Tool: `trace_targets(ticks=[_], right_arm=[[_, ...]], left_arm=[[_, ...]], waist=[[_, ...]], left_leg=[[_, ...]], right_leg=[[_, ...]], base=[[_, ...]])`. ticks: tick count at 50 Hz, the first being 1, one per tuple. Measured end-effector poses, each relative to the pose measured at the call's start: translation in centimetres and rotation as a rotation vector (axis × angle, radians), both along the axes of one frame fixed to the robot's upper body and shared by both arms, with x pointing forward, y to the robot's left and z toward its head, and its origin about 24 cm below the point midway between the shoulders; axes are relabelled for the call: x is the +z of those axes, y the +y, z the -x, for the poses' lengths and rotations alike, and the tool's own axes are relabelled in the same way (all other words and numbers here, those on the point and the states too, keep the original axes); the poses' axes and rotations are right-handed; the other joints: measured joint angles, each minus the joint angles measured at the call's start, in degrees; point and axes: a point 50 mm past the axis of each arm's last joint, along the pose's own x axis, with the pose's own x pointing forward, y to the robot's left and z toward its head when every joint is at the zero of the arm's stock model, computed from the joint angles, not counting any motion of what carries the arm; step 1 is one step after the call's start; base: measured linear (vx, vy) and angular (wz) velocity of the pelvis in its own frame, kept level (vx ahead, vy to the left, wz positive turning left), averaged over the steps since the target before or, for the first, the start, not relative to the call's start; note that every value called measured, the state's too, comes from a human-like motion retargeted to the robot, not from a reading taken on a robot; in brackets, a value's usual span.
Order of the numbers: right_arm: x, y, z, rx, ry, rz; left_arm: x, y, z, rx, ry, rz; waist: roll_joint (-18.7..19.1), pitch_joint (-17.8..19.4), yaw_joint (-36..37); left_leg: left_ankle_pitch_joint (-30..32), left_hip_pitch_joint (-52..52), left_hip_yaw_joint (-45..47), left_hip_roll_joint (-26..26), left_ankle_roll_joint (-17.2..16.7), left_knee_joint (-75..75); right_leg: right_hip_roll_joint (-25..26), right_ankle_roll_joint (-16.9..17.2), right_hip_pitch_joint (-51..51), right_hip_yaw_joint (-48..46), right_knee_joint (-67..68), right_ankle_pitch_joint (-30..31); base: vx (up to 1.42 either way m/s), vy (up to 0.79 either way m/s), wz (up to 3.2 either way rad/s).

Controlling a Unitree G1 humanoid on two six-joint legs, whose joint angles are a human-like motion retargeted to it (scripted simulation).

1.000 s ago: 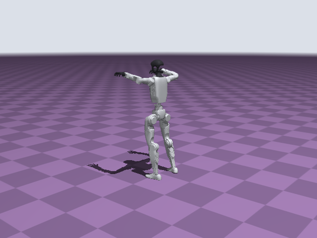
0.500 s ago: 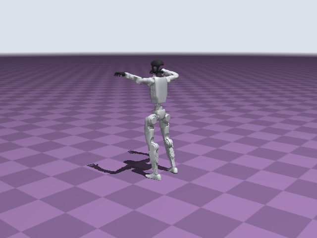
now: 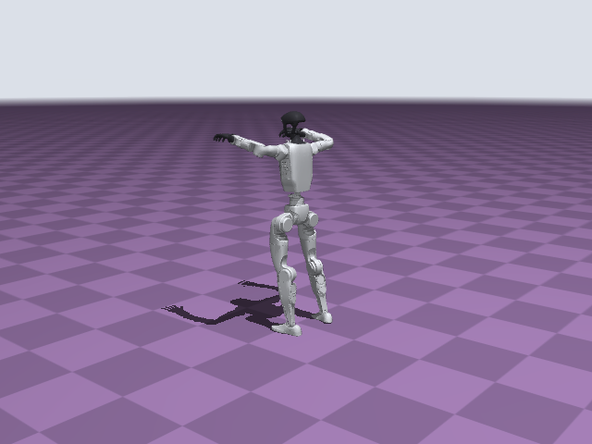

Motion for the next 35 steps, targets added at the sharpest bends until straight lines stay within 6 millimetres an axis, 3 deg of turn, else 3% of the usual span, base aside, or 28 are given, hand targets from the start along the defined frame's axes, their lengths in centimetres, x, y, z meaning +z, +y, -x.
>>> trace_targets(ticks=[10,16,22,27,31,35], right_arm=[[1.5,-0.1,1.3,0.061,-0.171,-0.071],[3.3,0.9,3.6,0.189,-0.473,-0.127],[4.5,4.3,7.4,0.466,-0.83,-0.247],[4.7,9.9,9.3,0.838,-0.885,-0.35],[4.7,14.0,10.7,1.111,-0.852,-0.347],[4.7,16.5,12.0,1.399,-0.854,-0.434]], left_arm=[[0.1,-0.3,0.5,-0.046,-0.049,0.046],[1.8,-2.2,1.6,-0.197,-0.281,0.138],[4.3,-7.3,4.1,-0.537,-0.603,0.312],[5.0,-12.5,6.3,-0.876,-0.724,0.42],[5.5,-16.5,6.9,-1.146,-0.8,0.465],[6.4,-20.1,8.0,-1.41,-0.837,0.479]], waist=[[0.0,2.3,-1.9],[0.0,6.2,-2.2],[-1.7,14.4,-1.9],[-3.9,22.2,-4.2],[-2.5,24.1,-6.1],[-2.2,24.6,-7.7]], left_leg=[[-0.6,-3.0,-2.0,-0.9,0.4,1.8],[-0.9,-3.9,-2.5,-1.5,0.6,1.6],[-2.0,-4.6,-1.4,-3.0,1.3,1.8],[-2.9,-3.5,1.2,-4.7,1.4,0.4],[-2.0,-3.6,3.0,-4.1,1.0,-2.4],[-1.6,-4.1,5.6,-3.0,0.2,-4.7]], right_leg=[[-1.4,-0.9,-2.6,-1.1,3.3,-2.1],[-2.3,-1.7,-5.2,-0.7,6.8,-3.7],[-4.9,-4.1,-11.5,2.3,16.5,-6.4],[-7.5,-7.6,-18.7,5.2,27.9,-7.9],[-4.4,-6.8,-23.6,7.3,30.5,-9.3],[-1.7,-7.1,-25.9,5.3,26.8,-10.7]], base=[[-0.02,0.02,0.11],[-0.01,0.02,0.04],[-0.04,0.03,-0.13],[-0.03,0.03,-0.32],[0.08,-0.01,-0.41],[0.18,-0.05,-0.56]])
